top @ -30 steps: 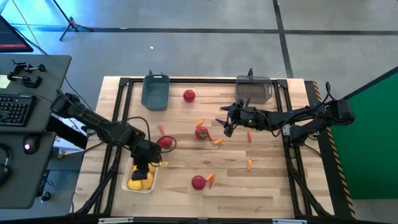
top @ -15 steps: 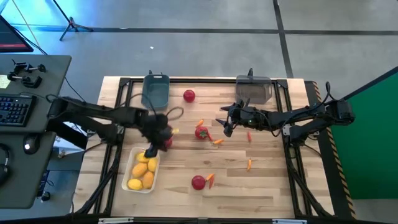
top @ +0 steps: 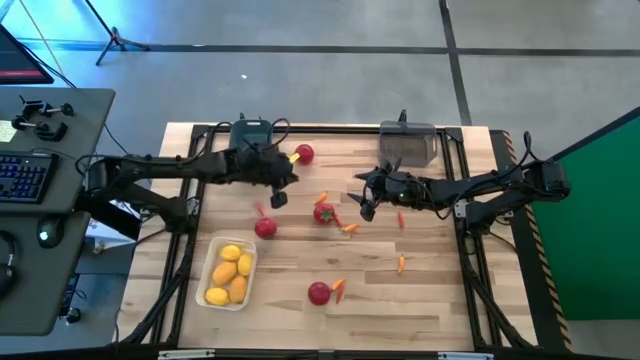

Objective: Sort produce into baskets
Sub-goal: Put the orange chili pepper into the black bin

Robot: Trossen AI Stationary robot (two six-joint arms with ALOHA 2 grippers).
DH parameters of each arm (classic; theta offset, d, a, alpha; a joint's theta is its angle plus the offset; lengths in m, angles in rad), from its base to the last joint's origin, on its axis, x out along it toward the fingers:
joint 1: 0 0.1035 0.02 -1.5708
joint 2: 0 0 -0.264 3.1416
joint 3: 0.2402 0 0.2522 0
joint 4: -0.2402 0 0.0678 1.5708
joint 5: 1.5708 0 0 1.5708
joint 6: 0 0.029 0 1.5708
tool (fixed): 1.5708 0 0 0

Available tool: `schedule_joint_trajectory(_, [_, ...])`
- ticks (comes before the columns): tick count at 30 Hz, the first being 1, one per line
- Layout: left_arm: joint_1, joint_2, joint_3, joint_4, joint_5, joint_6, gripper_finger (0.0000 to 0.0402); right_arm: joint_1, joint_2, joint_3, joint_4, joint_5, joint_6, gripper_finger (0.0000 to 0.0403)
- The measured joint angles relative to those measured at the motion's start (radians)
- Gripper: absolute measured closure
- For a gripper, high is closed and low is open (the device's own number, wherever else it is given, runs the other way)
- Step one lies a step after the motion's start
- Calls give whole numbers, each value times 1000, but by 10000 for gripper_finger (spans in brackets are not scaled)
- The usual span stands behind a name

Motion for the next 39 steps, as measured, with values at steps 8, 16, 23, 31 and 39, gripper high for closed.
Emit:
schedule_joint_trajectory(8, [68,76,0,122,-28,64,337,-23,0,0,47,18,57,114])
schedule_joint_trajectory(16, [97,136,-1,137,-27,39,277,-26,0,0,47,16,21,114])
schedule_joint_trajectory(23, [121,225,18,158,-27,-9,236,-26,0,0,46,15,-2,114])
schedule_joint_trajectory(31, [161,311,92,169,-120,-7,207,-29,0,0,48,15,-9,114])
schedule_joint_trajectory(39, [236,437,258,16,-49,-25,167,-70,0,0,51,16,-12,114])
